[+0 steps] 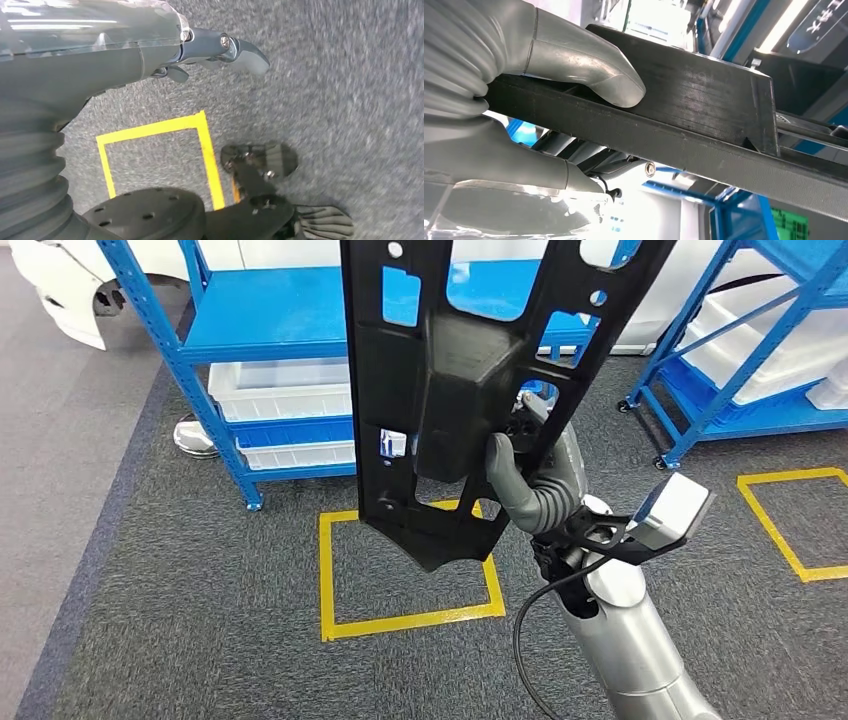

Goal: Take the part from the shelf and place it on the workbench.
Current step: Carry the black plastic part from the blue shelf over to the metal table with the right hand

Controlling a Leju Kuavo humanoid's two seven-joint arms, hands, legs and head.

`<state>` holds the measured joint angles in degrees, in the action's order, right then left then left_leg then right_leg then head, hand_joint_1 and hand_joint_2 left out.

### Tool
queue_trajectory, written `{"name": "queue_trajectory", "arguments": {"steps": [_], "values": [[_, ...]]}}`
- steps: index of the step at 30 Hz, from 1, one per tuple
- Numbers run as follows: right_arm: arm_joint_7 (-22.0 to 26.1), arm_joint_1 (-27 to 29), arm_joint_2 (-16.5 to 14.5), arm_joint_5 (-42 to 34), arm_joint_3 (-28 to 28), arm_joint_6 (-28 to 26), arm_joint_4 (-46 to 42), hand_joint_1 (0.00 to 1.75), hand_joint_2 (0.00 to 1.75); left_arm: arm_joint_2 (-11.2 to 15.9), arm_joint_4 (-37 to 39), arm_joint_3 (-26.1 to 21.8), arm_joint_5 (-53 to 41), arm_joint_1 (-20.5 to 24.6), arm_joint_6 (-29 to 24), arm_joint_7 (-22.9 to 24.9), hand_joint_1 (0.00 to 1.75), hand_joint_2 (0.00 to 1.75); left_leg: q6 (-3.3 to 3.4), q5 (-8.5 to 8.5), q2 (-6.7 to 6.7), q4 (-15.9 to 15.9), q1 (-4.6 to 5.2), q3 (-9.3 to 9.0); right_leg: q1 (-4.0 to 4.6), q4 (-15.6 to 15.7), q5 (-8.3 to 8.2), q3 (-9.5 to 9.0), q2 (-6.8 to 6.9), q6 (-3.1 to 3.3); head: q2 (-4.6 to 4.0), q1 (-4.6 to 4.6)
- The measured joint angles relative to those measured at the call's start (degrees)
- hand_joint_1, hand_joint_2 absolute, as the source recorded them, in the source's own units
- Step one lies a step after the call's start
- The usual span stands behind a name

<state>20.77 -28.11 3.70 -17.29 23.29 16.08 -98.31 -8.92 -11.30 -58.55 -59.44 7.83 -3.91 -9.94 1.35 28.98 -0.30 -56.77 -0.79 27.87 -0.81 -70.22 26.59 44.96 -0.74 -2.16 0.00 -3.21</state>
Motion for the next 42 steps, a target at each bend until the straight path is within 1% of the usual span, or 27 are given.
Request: {"name": "queue_trajectory", "arguments": {"steps": [2,4,6,7,8,10,12,14,16,17,18,19,21,23,24,26,28,30,31,32,33,34,36,38,39,40,42], "values": [[-0.01,0.55,0.16,0.00,-0.03,0.02,-0.02,1.75,1.75,-0.01,0.00,0.01,-0.05,-0.02,0.01,0.00,0.00,1.75,-0.06,-0.52,-1.33,-0.20,0.08,0.95,-0.03,-4.33,1.82,0.54,0.36,-0.27,0.00,0.00],[-0.01,0.90,0.36,0.00,-0.10,0.03,-0.05,1.75,1.75,-0.04,0.00,0.04,-0.10,0.03,0.07,0.00,0.00,1.75,-0.20,-0.74,-2.55,-0.48,0.11,1.55,0.01,-0.02,0.11,-3.40,0.95,-0.08,0.00,0.00],[0.03,0.90,0.44,0.01,-0.27,0.11,-0.23,1.75,1.75,-0.14,0.00,0.08,-0.12,0.19,0.13,0.00,0.00,1.75,-0.52,-0.76,-3.52,-0.77,0.31,1.82,0.48,7.67,-1.33,-8.45,2.83,0.75,0.00,-0.01],[0.09,0.87,0.46,0.01,-0.38,0.19,-0.33,1.75,1.75,-0.19,0.00,0.09,-0.12,0.30,0.15,0.00,0.00,1.75,-0.76,-0.77,-3.94,-0.85,0.45,1.91,0.78,10.04,-1.55,-9.78,3.51,1.29,0.00,-0.01],[0.16,0.85,0.50,0.02,-0.49,0.31,-0.40,1.75,1.75,-0.21,0.00,0.09,-0.12,0.40,0.17,0.00,0.00,1.75,-1.05,-0.79,-4.35,-0.88,0.58,1.97,1.08,11.15,-1.41,-10.22,3.86,1.83,0.00,-0.01],[0.27,0.89,0.64,0.02,-0.66,0.59,-0.44,1.75,1.75,-0.22,0.00,0.09,-0.11,0.60,0.19,0.00,0.00,1.75,-1.65,-0.79,-5.09,-0.81,0.72,1.97,1.15,11.41,-1.73,-9.95,2.95,2.67,0.00,0.00],[0.37,0.88,0.76,0.02,-0.78,0.85,-0.46,1.75,1.75,-0.22,0.00,0.10,-0.09,0.77,0.19,0.00,0.00,1.75,-2.24,0.40,-3.78,-2.06,0.63,2.46,0.86,11.97,-2.23,-9.92,2.08,3.44,0.00,-0.01],[0.47,0.91,0.78,0.02,-0.80,1.02,-0.46,1.75,1.75,-0.22,0.00,0.10,-0.01,0.74,0.19,0.00,0.00,1.75,-2.65,3.75,-1.28,-7.49,0.47,4.83,0.68,12.29,-2.65,-9.77,1.22,4.03,-0.01,-0.01],[0.52,1.09,0.78,0.02,-0.80,1.23,-0.43,1.75,1.75,-0.22,0.00,0.09,0.08,0.53,0.20,0.00,0.00,1.75,-2.83,6.87,-0.35,-14.80,0.46,8.18,0.75,12.21,-2.91,-9.37,0.09,4.26,-0.01,-0.01],[0.53,1.16,0.78,0.02,-0.80,1.38,-0.41,1.75,1.75,-0.22,0.00,0.09,0.09,0.45,0.19,0.00,0.00,1.75,-2.85,7.04,-0.28,-16.59,0.46,9.04,0.78,12.11,-3.02,-9.18,-0.56,4.27,-0.01,-0.01],[0.54,1.20,0.78,0.02,-0.80,1.54,-0.39,1.75,1.75,-0.22,0.00,0.09,0.10,0.41,0.19,0.00,0.00,1.75,-2.81,6.17,-0.23,-16.45,0.46,9.01,0.79,11.97,-3.13,-9.00,-1.26,4.22,-0.01,-0.01],[0.56,1.21,0.78,0.02,-0.80,1.67,-0.39,1.75,1.75,-0.22,0.00,0.09,0.10,0.42,0.18,-0.01,0.00,1.75,-2.69,4.27,0.03,-13.95,0.44,7.86,0.79,11.79,-3.20,-8.88,-1.97,4.13,0.00,-0.01],[0.61,1.14,0.78,0.02,-0.80,1.84,-0.39,1.75,1.75,-0.21,0.00,0.09,0.10,0.46,0.17,-0.04,0.00,1.75,-2.28,0.46,2.41,-6.45,0.29,4.47,0.84,11.38,-3.33,-8.57,-3.27,3.84,0.00,-0.01],[0.66,1.05,0.77,0.02,-0.80,1.86,-0.39,1.75,1.75,-0.20,0.00,0.09,0.08,0.44,0.20,-0.08,0.00,1.75,-1.89,-0.71,4.83,-2.13,0.17,2.74,0.77,11.07,-3.70,-7.88,-4.46,3.23,0.00,0.00],[0.67,1.04,0.78,0.02,-0.80,1.86,-0.39,1.75,1.75,-0.20,0.00,0.08,0.07,0.43,0.22,-0.09,0.00,1.75,-1.71,-0.59,5.14,-1.74,0.21,2.70,0.69,11.06,-4.02,-7.50,-5.08,2.78,0.00,0.00],[0.68,1.14,0.82,0.02,-0.86,1.87,-0.40,1.75,1.75,-0.28,0.01,0.08,0.01,0.49,0.33,-0.09,0.00,1.75,-1.08,-1.08,3.86,-1.33,0.11,2.77,0.54,11.11,-4.45,-6.98,-5.67,1.96,0.00,-0.01],[0.72,1.18,0.93,0.02,-0.94,1.88,-0.42,1.75,1.75,-0.42,0.01,0.09,-0.05,0.63,0.44,-0.05,0.00,1.75,-0.41,-1.65,2.35,-0.91,-0.13,2.80,0.62,8.86,-2.83,-5.79,-3.58,1.39,-0.01,-0.01],[0.74,1.24,1.00,0.02,-0.97,1.91,-0.43,1.75,1.75,-0.45,0.00,0.09,-0.05,0.56,0.49,-0.02,0.00,1.75,-0.13,-1.82,0.82,-0.81,-0.04,2.94,0.44,2.37,0.88,-2.95,-0.79,0.91,0.00,0.00],[0.71,1.36,1.01,0.02,-0.97,1.92,-0.43,1.75,1.75,-0.44,0.00,0.09,-0.02,0.47,0.49,-0.01,0.00,1.75,-0.11,-1.83,-0.01,-0.83,0.00,3.03,0.24,-1.33,2.45,-1.39,-0.21,0.65,0.00,0.00],[0.68,1.49,1.02,0.02,-0.97,1.93,-0.42,1.75,1.75,-0.42,0.00,0.08,0.03,0.40,0.45,-0.01,0.00,1.75,-0.11,-1.82,-0.84,-0.85,0.03,3.11,0.05,-3.79,3.20,-0.44,0.13,0.44,0.00,0.00],[0.62,1.59,1.03,0.03,-0.97,1.95,-0.42,1.75,1.75,-0.41,0.00,0.08,0.06,0.41,0.42,-0.02,0.00,1.75,-0.14,-1.81,-1.65,-0.87,0.04,3.17,-0.13,-4.25,2.96,-0.50,0.39,0.30,0.00,0.00],[0.58,1.65,1.04,0.04,-0.97,1.97,-0.44,1.75,1.75,-0.40,0.00,0.08,0.08,0.45,0.38,-0.04,0.00,1.75,-0.20,-1.77,-2.40,-0.88,0.04,3.17,-0.26,-2.39,1.78,-1.76,0.70,0.24,0.00,0.00],[0.51,1.65,1.04,0.06,-0.97,2.00,-0.64,1.75,1.75,-0.43,0.00,0.08,0.08,0.57,0.29,-0.12,0.00,1.75,-0.51,-1.58,-3.61,-0.91,0.12,3.06,-0.13,5.49,-1.10,-6.39,2.78,0.51,-0.01,0.00],[0.50,1.60,1.00,0.08,-0.94,2.01,-0.97,1.75,1.75,-0.44,0.00,0.08,0.08,0.61,0.16,-0.18,0.00,1.75,-1.06,-1.33,-4.58,-1.00,0.40,2.98,0.46,10.69,-2.13,-9.09,4.59,1.37,-0.01,-0.01],[0.49,1.60,0.98,0.08,-0.93,2.00,-1.08,1.75,1.75,-0.44,0.00,0.08,0.08,0.60,0.09,-0.19,0.00,1.75,-1.37,-1.23,-5.07,-0.99,0.53,2.94,0.79,11.21,-1.88,-9.16,4.74,1.82,-0.01,-0.01],[0.48,1.62,0.96,0.09,-0.92,1.99,-1.15,1.75,1.75,-0.45,0.00,0.08,0.08,0.62,0.03,-0.19,0.00,1.75,-1.72,-1.16,-5.61,-0.95,0.59,2.84,0.94,11.27,-1.98,-9.01,4.04,2.23,0.00,-0.01],[0.45,1.64,0.95,0.09,-0.93,1.96,-1.27,1.75,1.75,-0.45,0.00,0.08,0.08,0.68,-0.02,-0.17,0.00,1.75,-2.40,-0.44,-5.12,-1.44,0.38,2.89,0.72,11.67,-2.20,-9.06,2.85,2.91,0.00,-0.01]]}}
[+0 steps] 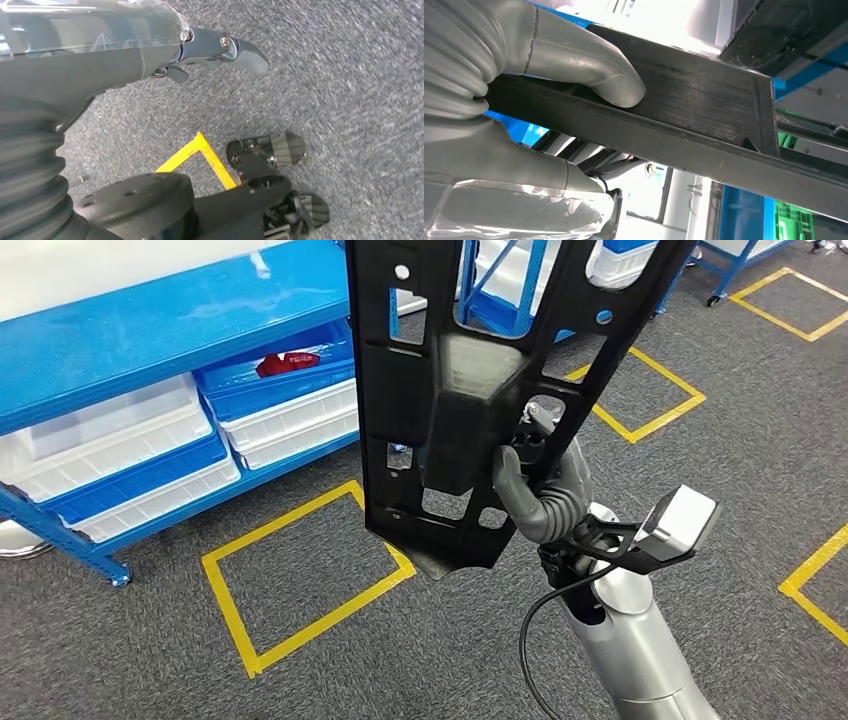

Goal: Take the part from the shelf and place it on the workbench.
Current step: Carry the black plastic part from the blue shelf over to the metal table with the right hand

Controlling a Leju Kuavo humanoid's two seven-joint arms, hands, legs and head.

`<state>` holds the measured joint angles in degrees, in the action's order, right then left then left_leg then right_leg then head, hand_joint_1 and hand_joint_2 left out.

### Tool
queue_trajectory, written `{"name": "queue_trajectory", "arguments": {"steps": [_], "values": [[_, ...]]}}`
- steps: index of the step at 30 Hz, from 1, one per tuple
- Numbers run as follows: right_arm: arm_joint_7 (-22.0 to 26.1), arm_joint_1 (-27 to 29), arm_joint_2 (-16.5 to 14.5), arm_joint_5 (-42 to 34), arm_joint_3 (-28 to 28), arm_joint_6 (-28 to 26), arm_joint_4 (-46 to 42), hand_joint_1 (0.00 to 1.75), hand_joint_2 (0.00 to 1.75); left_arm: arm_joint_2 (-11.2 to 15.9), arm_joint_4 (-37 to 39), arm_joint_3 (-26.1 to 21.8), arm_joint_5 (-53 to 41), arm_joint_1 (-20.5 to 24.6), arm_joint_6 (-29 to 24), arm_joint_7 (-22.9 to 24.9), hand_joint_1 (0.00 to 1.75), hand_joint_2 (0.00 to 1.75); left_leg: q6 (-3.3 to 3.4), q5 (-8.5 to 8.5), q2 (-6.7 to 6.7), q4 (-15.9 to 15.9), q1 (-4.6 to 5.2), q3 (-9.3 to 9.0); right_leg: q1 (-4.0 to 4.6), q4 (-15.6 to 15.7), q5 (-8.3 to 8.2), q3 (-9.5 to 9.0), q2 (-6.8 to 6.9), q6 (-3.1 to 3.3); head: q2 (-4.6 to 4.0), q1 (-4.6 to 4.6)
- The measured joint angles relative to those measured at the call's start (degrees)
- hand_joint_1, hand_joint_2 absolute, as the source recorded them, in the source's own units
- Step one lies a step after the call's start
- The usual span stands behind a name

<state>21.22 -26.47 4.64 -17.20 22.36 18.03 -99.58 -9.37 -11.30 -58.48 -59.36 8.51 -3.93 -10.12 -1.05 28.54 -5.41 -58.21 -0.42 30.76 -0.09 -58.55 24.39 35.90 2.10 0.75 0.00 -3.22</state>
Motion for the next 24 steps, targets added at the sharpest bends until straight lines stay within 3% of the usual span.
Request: {"name": "queue_trajectory", "arguments": {"steps": [1,3,5,6,7,8,10,12,14,15,17,19,21,22,24], "values": [[-0.01,-0.05,-0.05,0.00,0.01,-0.02,-0.06,1.75,1.75,0.01,0.00,0.01,0.00,0.00,-0.02,0.01,0.00,1.75,-0.24,1.02,1.12,-1.38,-0.14,0.55,-0.15,0.24,-0.16,-0.08,-0.55,0.40,0.00,-0.01],[-0.04,-0.13,-0.26,0.00,0.02,-0.05,-0.13,1.75,1.75,0.01,0.01,0.01,0.00,-0.21,-0.05,0.09,0.00,1.75,-0.47,4.44,3.82,-7.59,-0.31,3.33,-0.25,0.48,-0.33,-0.13,-1.71,0.94,0.00,-0.01],[-0.10,-0.04,-0.43,-0.01,0.02,-0.08,-0.13,1.75,1.75,-0.01,0.02,0.00,0.01,-0.58,-0.08,0.16,0.00,1.75,-0.63,6.95,4.78,-14.60,-0.35,6.80,-0.17,0.40,-0.35,-0.08,-3.20,1.13,0.00,0.00],[-0.13,0.01,-0.45,-0.02,0.02,-0.06,-0.13,1.75,1.75,-0.01,0.02,-0.01,0.01,-0.73,-0.09,0.17,0.00,1.75,-0.69,6.71,4.92,-15.91,-0.35,7.60,-0.14,0.31,-0.35,-0.08,-4.03,1.12,0.00,0.01],[-0.14,0.04,-0.45,-0.03,0.01,-0.02,-0.13,1.75,1.75,-0.01,0.02,-0.01,0.02,-0.83,-0.11,0.17,0.00,1.75,-0.70,5.34,5.05,-14.93,-0.38,7.35,-0.15,0.18,-0.33,-0.08,-4.84,1.09,0.00,0.01],[-0.15,0.06,-0.45,-0.06,0.00,0.03,-0.13,1.75,1.75,-0.01,0.02,-0.01,0.02,-0.88,-0.14,0.17,0.00,1.75,-0.65,3.12,5.51,-11.91,-0.46,6.15,-0.18,-0.02,-0.28,-0.09,-5.67,1.00,0.00,0.00],[-0.22,0.02,-0.48,-0.13,-0.04,0.09,-0.13,1.75,1.75,0.01,0.02,-0.02,0.04,-0.99,-0.20,0.14,0.00,1.75,-0.40,-0.30,7.99,-4.59,-0.80,3.17,-0.16,-0.58,-0.09,0.14,-7.15,0.62,-0.01,0.01],[-0.52,-0.01,-0.56,-0.27,-0.14,0.21,-0.13,1.75,1.75,0.04,0.02,-0.06,0.15,-1.10,-0.29,0.00,0.00,1.75,-0.02,-1.03,9.73,-1.21,-0.92,1.81,-0.21,-0.89,-0.21,0.71,-8.39,-0.10,-0.01,-0.01],[-0.86,0.06,-0.62,-0.62,-0.37,0.64,-0.11,1.75,1.75,0.04,0.02,-0.13,0.48,-1.13,-0.35,-0.22,0.00,1.75,0.67,-1.15,8.95,-0.80,-0.76,1.67,-0.44,-0.76,-0.58,1.12,-9.54,-0.98,0.00,-0.01],[-0.90,0.11,-0.61,-0.86,-0.50,0.96,-0.07,1.75,1.75,0.01,0.02,-0.16,0.72,-1.17,-0.36,-0.38,0.00,1.75,1.11,-1.36,8.33,-0.50,-0.74,1.56,-0.44,-1.08,-0.40,1.33,-9.15,-1.31,0.00,0.00],[-0.76,0.02,-0.62,-1.26,-0.62,1.62,0.15,1.75,1.75,-0.07,0.02,-0.32,1.09,-1.40,-0.39,-0.71,0.00,1.75,1.81,-1.73,6.93,0.08,-0.84,1.31,-0.31,-4.30,1.57,2.81,-6.50,-1.78,0.00,0.01],[-0.54,-0.04,-0.68,-1.37,-0.46,2.02,0.57,1.75,1.75,-0.10,0.02,-0.61,1.25,-1.92,-0.44,-0.87,0.00,1.75,2.07,-1.73,5.44,0.14,-0.58,1.26,-0.36,-11.37,5.17,6.14,-3.48,-2.11,0.00,0.02],[-0.33,0.06,-0.74,-1.38,-0.26,2.13,1.06,1.75,1.75,-0.10,0.02,-0.94,1.28,-2.39,-0.48,-0.86,0.00,1.75,2.15,-1.62,3.94,0.11,-0.39,1.29,-0.59,-17.21,7.24,8.91,-2.52,-2.32,0.00,0.02],[-0.24,0.09,-0.79,-1.38,-0.18,2.14,1.27,1.75,1.75,-0.10,0.02,-1.04,1.28,-2.48,-0.48,-0.86,0.00,1.75,2.14,-1.55,3.26,0.10,-0.36,1.28,-0.67,-17.41,6.84,8.92,-2.33,-2.32,0.00,0.02],[-0.14,0.02,-0.98,-1.38,0.01,2.17,1.52,1.75,1.75,-0.13,0.02,-1.14,1.29,-2.49,-0.43,-0.85,0.00,1.75,1.98,-1.32,2.09,0.10,-0.32,1.05,-0.64,-11.23,3.44,5.44,-1.45,-2.06,0.00,0.02]]}}
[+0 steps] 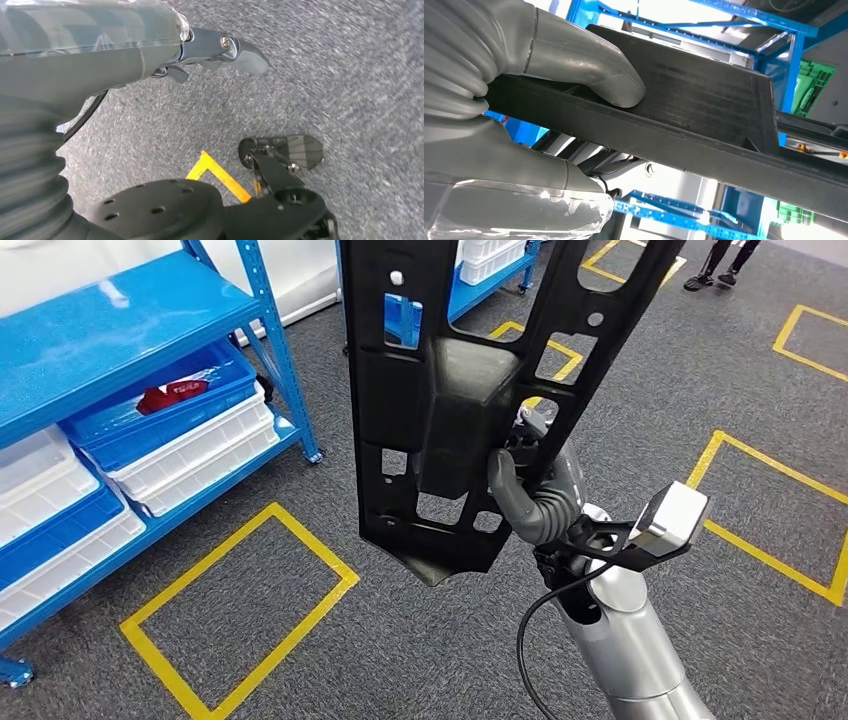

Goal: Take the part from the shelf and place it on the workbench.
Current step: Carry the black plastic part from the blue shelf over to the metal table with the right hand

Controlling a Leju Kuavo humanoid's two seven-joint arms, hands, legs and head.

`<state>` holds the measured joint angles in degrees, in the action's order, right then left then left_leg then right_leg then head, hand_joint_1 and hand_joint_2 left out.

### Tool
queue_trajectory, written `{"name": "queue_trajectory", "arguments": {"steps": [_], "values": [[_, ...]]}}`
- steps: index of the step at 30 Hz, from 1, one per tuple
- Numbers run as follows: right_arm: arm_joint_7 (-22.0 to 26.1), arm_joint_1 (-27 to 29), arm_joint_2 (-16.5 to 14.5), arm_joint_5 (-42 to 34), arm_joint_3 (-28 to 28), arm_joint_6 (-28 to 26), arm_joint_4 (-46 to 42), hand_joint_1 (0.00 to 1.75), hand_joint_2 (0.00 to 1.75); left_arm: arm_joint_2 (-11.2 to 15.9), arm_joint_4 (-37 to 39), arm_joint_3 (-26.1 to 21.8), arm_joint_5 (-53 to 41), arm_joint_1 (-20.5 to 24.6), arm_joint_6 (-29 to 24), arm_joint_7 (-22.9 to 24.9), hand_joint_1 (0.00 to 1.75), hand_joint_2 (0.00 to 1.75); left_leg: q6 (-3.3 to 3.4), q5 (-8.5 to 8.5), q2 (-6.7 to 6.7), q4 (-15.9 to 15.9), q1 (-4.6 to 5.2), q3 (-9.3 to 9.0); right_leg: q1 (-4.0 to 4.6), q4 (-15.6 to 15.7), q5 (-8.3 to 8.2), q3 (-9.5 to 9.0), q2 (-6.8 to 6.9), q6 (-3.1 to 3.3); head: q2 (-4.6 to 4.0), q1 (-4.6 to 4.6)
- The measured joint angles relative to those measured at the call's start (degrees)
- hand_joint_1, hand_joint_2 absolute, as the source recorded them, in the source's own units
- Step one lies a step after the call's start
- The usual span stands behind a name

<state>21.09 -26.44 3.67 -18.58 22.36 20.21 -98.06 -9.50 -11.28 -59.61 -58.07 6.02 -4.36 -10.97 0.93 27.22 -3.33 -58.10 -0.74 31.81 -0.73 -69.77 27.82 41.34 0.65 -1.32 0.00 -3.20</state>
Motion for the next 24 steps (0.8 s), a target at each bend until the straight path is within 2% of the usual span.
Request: {"name": "queue_trajectory", "arguments": {"steps": [2,3,4,6,8,10,11,12,13,14,15,16,17,19,21,22,24], "values": [[0.02,-0.29,-0.43,-0.02,0.20,0.02,0.04,1.75,1.75,-0.05,0.00,-0.03,-0.01,-0.01,0.07,-0.01,0.00,1.75,-0.39,0.31,-0.96,0.04,0.18,-0.32,0.59,7.92,-2.41,-4.32,2.56,0.70,0.00,-0.01],[0.03,-0.43,-0.70,-0.07,0.28,-0.01,0.02,1.75,1.75,-0.07,0.00,-0.03,-0.02,-0.02,0.08,-0.02,0.00,1.75,-0.66,0.45,-1.39,0.06,0.31,-0.44,0.94,10.05,-2.75,-5.39,3.40,1.09,0.00,-0.01],[0.01,-0.52,-0.94,-0.14,0.36,-0.05,-0.02,1.75,1.75,-0.08,0.00,-0.03,-0.04,-0.03,0.08,-0.04,0.00,1.75,-0.94,0.56,-1.87,0.12,0.43,-0.54,1.25,10.72,-2.53,-5.60,3.68,1.44,0.00,-0.01],[-0.34,-0.52,-1.25,-0.31,0.45,-0.14,-0.23,1.75,1.75,-0.13,0.00,-0.03,-0.08,0.05,0.02,-0.13,0.00,1.75,-1.56,0.85,-2.68,0.21,0.49,-0.75,1.23,11.05,-2.73,-5.55,2.33,2.05,0.00,-0.01],[-0.90,-0.49,-1.57,-0.47,0.47,-0.16,-0.76,1.75,1.75,-0.18,0.00,-0.03,-0.11,0.15,-0.08,-0.33,0.00,1.75,-2.01,2.42,-1.13,-1.67,0.30,-0.18,0.94,11.65,-3.00,-5.87,1.07,2.81,-0.01,-0.01],[-1.32,-0.47,-2.15,-0.64,0.49,-0.16,-1.22,1.75,1.75,-0.19,0.00,-0.03,-0.18,0.05,-0.21,-0.55,0.00,1.75,-2.18,5.77,1.60,-7.98,0.13,2.61,0.87,11.95,-3.10,-6.13,-0.28,3.37,-0.01,-0.01],[-1.47,-0.41,-2.40,-0.70,0.51,-0.15,-1.31,1.75,1.75,-0.19,0.00,-0.03,-0.21,-0.05,-0.27,-0.63,0.00,1.75,-2.24,7.30,2.29,-11.82,0.10,4.51,0.93,11.92,-3.08,-6.16,-1.04,3.51,0.00,-0.02],[-1.61,-0.27,-2.52,-0.72,0.51,-0.13,-1.34,1.75,1.75,-0.20,0.00,-0.04,-0.23,-0.13,-0.33,-0.72,0.00,1.75,-2.30,8.05,2.64,-14.77,0.10,6.11,0.97,11.87,-3.06,-6.20,-1.90,3.55,-0.01,-0.02],[-1.70,-0.09,-2.56,-0.72,0.52,-0.11,-1.39,1.75,1.75,-0.20,0.00,-0.04,-0.24,-0.18,-0.37,-0.82,0.00,1.75,-2.34,7.66,2.79,-15.84,0.09,6.92,0.99,11.78,-3.03,-6.22,-2.78,3.56,-0.01,-0.02],[-1.72,0.11,-2.56,-0.71,0.52,-0.09,-1.44,1.75,1.75,-0.21,0.00,-0.05,-0.25,-0.20,-0.40,-0.91,0.00,1.75,-2.34,6.20,2.88,-14.78,0.07,6.74,0.98,11.64,-2.98,-6.26,-3.68,3.52,-0.01,-0.02],[-1.71,0.30,-2.56,-0.70,0.51,-0.07,-1.51,1.75,1.75,-0.21,0.00,-0.05,-0.26,-0.20,-0.43,-0.99,0.00,1.75,-2.28,3.98,3.22,-11.82,0.01,5.68,0.94,11.44,-2.89,-6.29,-4.58,3.42,-0.01,-0.02],[-1.68,0.49,-2.56,-0.70,0.50,-0.06,-1.58,1.75,1.75,-0.21,0.00,-0.05,-0.29,-0.28,-0.46,-1.02,0.00,1.75,-2.18,1.88,4.38,-8.09,-0.13,4.20,0.86,11.21,-2.75,-6.27,-5.39,3.27,-0.01,-0.01],[-1.62,0.63,-2.55,-0.73,0.49,-0.05,-1.62,1.75,1.75,-0.21,0.00,-0.05,-0.34,-0.40,-0.49,-1.03,0.00,1.75,-2.09,0.48,5.68,-4.70,-0.31,2.81,0.87,10.90,-2.63,-6.14,-6.16,3.06,-0.01,-0.01],[-1.47,1.01,-2.51,-0.79,0.43,-0.05,-1.68,1.75,1.75,-0.20,0.00,-0.04,-0.51,-0.62,-0.53,-0.98,0.00,1.75,-1.83,-0.19,7.54,-1.32,-0.47,1.37,0.73,10.57,-2.64,-5.63,-7.46,2.44,-0.01,-0.01],[-1.24,1.61,-2.35,-0.81,0.20,-0.06,-1.83,1.75,1.75,-0.22,-0.01,-0.04,-0.69,-0.62,-0.55,-0.82,0.00,1.75,-1.29,-0.19,6.71,-0.74,-0.35,1.06,0.51,10.67,-2.87,-5.24,-8.49,1.66,0.00,-0.02],[-1.06,1.91,-2.21,-0.81,0.00,-0.07,-1.93,1.75,1.75,-0.24,-0.01,-0.05,-0.78,-0.59,-0.56,-0.71,0.00,1.75,-0.93,-0.37,6.09,-0.42,-0.34,0.88,0.51,10.46,-2.71,-5.10,-7.92,1.33,0.00,-0.01],[-0.71,2.21,-1.96,-0.79,-0.32,-0.11,-2.08,1.75,1.75,-0.28,-0.01,-0.04,-1.08,-0.61,-0.55,-0.44,0.00,1.75,-0.18,-0.65,4.65,0.23,-0.37,0.48,0.61,7.24,-0.79,-3.61,-4.87,0.78,0.00,0.00]]}}
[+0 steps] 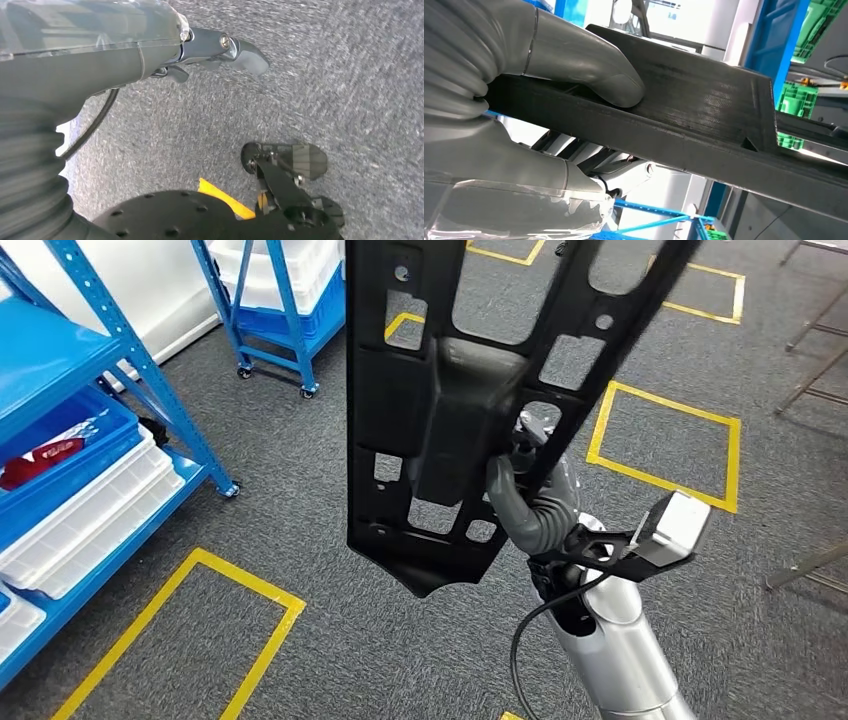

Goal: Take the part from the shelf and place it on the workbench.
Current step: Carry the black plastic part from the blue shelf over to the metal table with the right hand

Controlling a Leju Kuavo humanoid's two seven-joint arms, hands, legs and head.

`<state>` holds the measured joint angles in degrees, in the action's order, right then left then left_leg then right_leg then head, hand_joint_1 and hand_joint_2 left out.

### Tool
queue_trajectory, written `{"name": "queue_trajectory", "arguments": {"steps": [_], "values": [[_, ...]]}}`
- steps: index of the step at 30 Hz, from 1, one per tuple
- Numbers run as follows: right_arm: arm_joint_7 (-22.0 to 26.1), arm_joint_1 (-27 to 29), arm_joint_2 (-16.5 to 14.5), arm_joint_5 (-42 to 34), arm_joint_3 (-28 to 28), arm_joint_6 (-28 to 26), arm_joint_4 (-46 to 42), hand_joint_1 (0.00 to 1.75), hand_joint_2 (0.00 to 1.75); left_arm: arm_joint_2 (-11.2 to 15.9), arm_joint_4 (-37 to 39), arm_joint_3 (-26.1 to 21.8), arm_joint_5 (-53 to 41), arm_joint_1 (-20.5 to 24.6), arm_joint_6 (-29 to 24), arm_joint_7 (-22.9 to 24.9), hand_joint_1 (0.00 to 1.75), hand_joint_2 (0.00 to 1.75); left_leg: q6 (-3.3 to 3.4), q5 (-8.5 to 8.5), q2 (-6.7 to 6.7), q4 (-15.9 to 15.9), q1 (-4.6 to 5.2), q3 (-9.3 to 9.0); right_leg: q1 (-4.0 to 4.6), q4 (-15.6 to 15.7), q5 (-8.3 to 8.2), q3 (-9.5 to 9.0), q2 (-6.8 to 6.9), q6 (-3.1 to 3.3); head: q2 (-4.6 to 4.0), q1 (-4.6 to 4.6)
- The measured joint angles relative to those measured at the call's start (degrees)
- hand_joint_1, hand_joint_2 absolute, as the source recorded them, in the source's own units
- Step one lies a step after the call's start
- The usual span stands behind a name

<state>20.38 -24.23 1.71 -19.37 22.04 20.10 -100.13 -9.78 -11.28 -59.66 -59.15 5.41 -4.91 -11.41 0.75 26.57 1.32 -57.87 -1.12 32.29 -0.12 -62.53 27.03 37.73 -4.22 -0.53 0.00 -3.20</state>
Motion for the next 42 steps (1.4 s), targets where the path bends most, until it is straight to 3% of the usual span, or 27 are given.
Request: {"name": "queue_trajectory", "arguments": {"steps": [2,3,4,5,6,8,10,12,13,15,17,18,19,20,22,24,26,28,30,32,34,35,36,37,39,41,42], "values": [[0.32,0.29,0.14,0.07,-0.25,-0.12,-0.02,1.75,1.75,0.01,0.01,0.02,-0.39,-0.10,0.02,0.32,0.00,1.75,0.37,0.08,-1.53,0.14,0.23,-0.16,-0.20,-6.95,3.25,3.45,2.89,-0.49,0.00,-0.01],[0.49,0.56,0.26,0.11,-0.42,-0.20,-0.03,1.75,1.75,0.01,0.01,0.03,-0.57,-0.11,0.05,0.48,0.00,1.75,0.43,0.16,-2.32,0.13,0.32,-0.17,-0.39,-10.16,4.32,5.14,3.40,-0.69,0.00,-0.01],[0.63,0.90,0.47,0.16,-0.69,-0.25,-0.04,1.75,1.75,0.01,0.01,0.05,-0.78,-0.04,0.09,0.57,0.00,1.75,0.44,0.25,-3.09,0.12,0.36,-0.21,-0.56,-11.66,4.41,5.99,3.66,-0.83,-0.01,-0.01],[0.75,1.24,0.75,0.21,-1.02,-0.28,-0.11,1.75,1.75,0.01,0.01,0.09,-1.00,0.11,0.14,0.62,0.00,1.75,0.41,0.35,-3.82,0.12,0.38,-0.28,-0.68,-11.12,3.55,5.79,3.90,-0.90,-0.01,0.00],[0.85,1.53,1.07,0.23,-1.36,-0.30,-0.26,1.75,1.75,0.01,0.01,0.12,-1.15,0.32,0.20,0.64,0.00,1.75,0.31,0.49,-4.51,0.12,0.40,-0.41,-0.74,-8.36,1.86,4.38,4.30,-0.89,-0.01,0.00],[1.11,1.84,1.73,0.23,-2.04,-0.29,-0.68,1.75,1.75,-0.02,0.01,0.18,-1.43,0.80,0.29,0.61,0.00,1.75,-0.05,0.85,-5.67,0.11,0.55,-0.79,-0.38,-0.44,-1.26,0.19,6.50,-0.60,-0.01,0.00],[1.69,1.99,2.45,0.13,-2.74,-0.25,-0.97,1.75,1.75,-0.08,0.01,0.22,-1.62,1.26,0.33,0.52,0.00,1.75,-0.62,1.22,-6.69,0.11,0.73,-1.10,0.25,3.70,-2.14,-1.88,7.83,-0.03,-0.01,0.00],[2.23,2.34,3.36,0.01,-3.53,-0.21,-1.09,1.75,1.75,-0.24,0.01,0.31,-1.82,1.71,0.32,0.49,0.00,1.75,-1.25,1.49,-7.76,0.24,0.75,-1.42,0.52,4.06,-2.09,-1.85,6.78,0.58,0.00,-0.01],[2.46,2.60,3.81,-0.01,-3.91,-0.24,-1.18,1.75,1.75,-0.33,0.01,0.42,-1.98,1.98,0.32,0.51,0.00,1.75,-1.53,1.77,-7.57,0.10,0.65,-1.55,0.43,4.30,-2.18,-1.98,6.13,0.86,0.00,-0.02],[3.05,3.04,4.52,-0.02,-4.54,-0.36,-1.42,1.75,1.75,-0.45,0.01,0.77,-2.40,2.44,0.35,0.87,0.00,1.75,-1.86,3.73,-5.27,-2.67,0.46,-0.56,0.12,4.84,-2.38,-2.39,4.92,1.54,0.00,-0.01],[3.52,3.54,4.89,0.04,-4.91,-0.45,-1.60,1.75,1.75,-0.47,0.01,1.10,-2.62,2.61,0.40,1.60,0.00,1.75,-1.90,7.24,-2.57,-9.70,0.35,2.77,0.02,4.98,-2.36,-2.58,3.69,1.99,0.00,-0.01],[3.58,3.86,4.99,0.10,-4.98,-0.45,-1.63,1.75,1.75,-0.48,0.01,1.17,-2.61,2.62,0.43,1.92,0.00,1.75,-1.93,8.55,-2.11,-13.42,0.34,4.71,0.06,4.95,-2.33,-2.60,2.91,2.09,0.00,-0.01],[3.61,4.16,5.07,0.18,-5.02,-0.49,-1.63,1.75,1.75,-0.49,0.01,1.21,-2.60,2.63,0.44,2.14,0.00,1.75,-1.96,8.98,-1.88,-15.96,0.35,6.18,0.10,4.88,-2.30,-2.63,2.05,2.12,0.00,-0.02],[3.61,4.38,5.14,0.26,-5.04,-0.55,-1.63,1.75,1.75,-0.49,0.01,1.24,-2.59,2.68,0.44,2.27,0.00,1.75,-1.93,8.17,-1.78,-16.36,0.35,6.73,0.13,4.79,-2.26,-2.65,1.10,2.10,0.00,-0.02],[3.51,4.51,5.21,0.39,-5.09,-0.78,-1.71,1.75,1.75,-0.48,0.01,1.30,-2.50,2.84,0.43,2.42,0.00,1.75,-1.70,3.74,-0.93,-10.81,0.32,4.85,0.06,4.45,-2.08,-2.75,-0.73,1.89,-0.01,-0.02],[3.04,4.34,5.19,0.53,-5.13,-0.95,-1.81,1.75,1.75,-0.44,0.01,1.32,-2.20,2.91,0.37,2.54,0.00,1.75,-1.39,0.66,1.62,-3.82,0.16,2.09,0.00,3.87,-1.78,-2.51,-2.28,1.44,-0.01,-0.02],[2.18,3.95,5.05,0.74,-5.11,-0.96,-1.83,1.75,1.75,-0.40,0.01,1.31,-1.75,2.91,0.28,2.63,0.00,1.75,-1.11,0.47,2.96,-1.23,0.20,1.02,-0.28,3.59,-1.83,-1.96,-3.52,0.74,0.00,-0.02],[1.28,3.37,4.82,0.93,-5.10,-0.82,-1.81,1.75,1.75,-0.39,0.01,1.27,-1.25,2.93,0.27,2.59,0.00,1.75,-0.52,0.24,1.86,-0.59,0.30,0.69,-0.61,3.74,-2.05,-1.66,-4.32,-0.05,0.00,-0.02],[0.74,2.36,4.54,0.99,-5.09,-0.50,-1.73,1.75,1.75,-0.40,0.01,1.20,-0.86,2.90,0.33,2.42,0.00,1.75,0.23,-0.19,0.53,0.23,0.23,0.25,-0.45,2.09,-0.94,-0.88,-1.84,-0.58,0.00,-0.01],[0.50,1.23,4.08,0.99,-5.06,-0.17,-1.42,1.75,1.75,-0.39,0.01,1.07,-0.63,2.67,0.36,2.26,0.00,1.75,0.61,-0.31,-0.85,0.64,0.33,-0.02,-0.33,-3.95,2.15,1.99,2.08,-1.02,0.00,-0.01],[0.26,0.71,3.57,0.99,-5.03,-0.01,-0.90,1.75,1.75,-0.34,0.01,0.94,-0.42,2.39,0.34,2.21,0.00,1.75,0.70,-0.16,-2.38,0.65,0.48,-0.07,-0.57,-10.83,4.56,5.52,3.55,-1.45,0.00,-0.01],[0.14,0.64,3.38,0.99,-5.03,0.03,-0.65,1.75,1.75,-0.31,0.01,0.90,-0.36,2.34,0.33,2.21,0.00,1.75,0.70,-0.05,-3.11,0.64,0.51,-0.13,-0.68,-11.92,4.39,6.16,3.83,-1.56,0.00,0.00],[0.08,0.58,3.24,0.99,-5.02,0.05,-0.42,1.75,1.75,-0.29,0.01,0.86,-0.30,2.35,0.33,2.21,0.00,1.75,0.64,0.09,-3.79,0.63,0.51,-0.25,-0.75,-10.68,3.19,5.59,4.12,-1.58,0.00,0.00],[0.04,0.44,3.15,0.99,-5.02,0.10,-0.24,1.75,1.75,-0.29,0.01,0.81,-0.27,2.39,0.32,2.21,0.00,1.75,0.55,0.26,-4.41,0.63,0.52,-0.46,-0.71,-7.25,1.24,3.84,4.71,-1.48,0.00,0.00],[0.08,-0.13,3.00,0.98,-5.00,0.44,0.05,1.75,1.75,-0.29,0.01,0.68,-0.21,2.43,0.31,2.21,0.00,1.75,0.12,0.70,-5.50,0.59,0.68,-0.91,-0.14,0.85,-1.80,-0.37,7.34,-0.84,0.00,0.01],[0.19,-0.81,2.79,0.92,-4.98,0.97,0.36,1.75,1.75,-0.29,0.01,0.47,-0.16,2.49,0.25,2.21,0.00,1.75,-0.49,1.13,-6.61,0.54,0.93,-1.23,0.56,4.41,-2.39,-2.07,8.72,-0.07,0.00,0.00],[0.23,-1.07,2.69,0.86,-4.97,1.19,0.53,1.75,1.75,-0.30,0.01,0.36,-0.14,2.58,0.22,2.21,0.00,1.75,-0.79,1.32,-7.27,0.57,1.02,-1.37,0.77,4.52,-2.33,-2.02,8.14,0.24,0.00,-0.01]]}}
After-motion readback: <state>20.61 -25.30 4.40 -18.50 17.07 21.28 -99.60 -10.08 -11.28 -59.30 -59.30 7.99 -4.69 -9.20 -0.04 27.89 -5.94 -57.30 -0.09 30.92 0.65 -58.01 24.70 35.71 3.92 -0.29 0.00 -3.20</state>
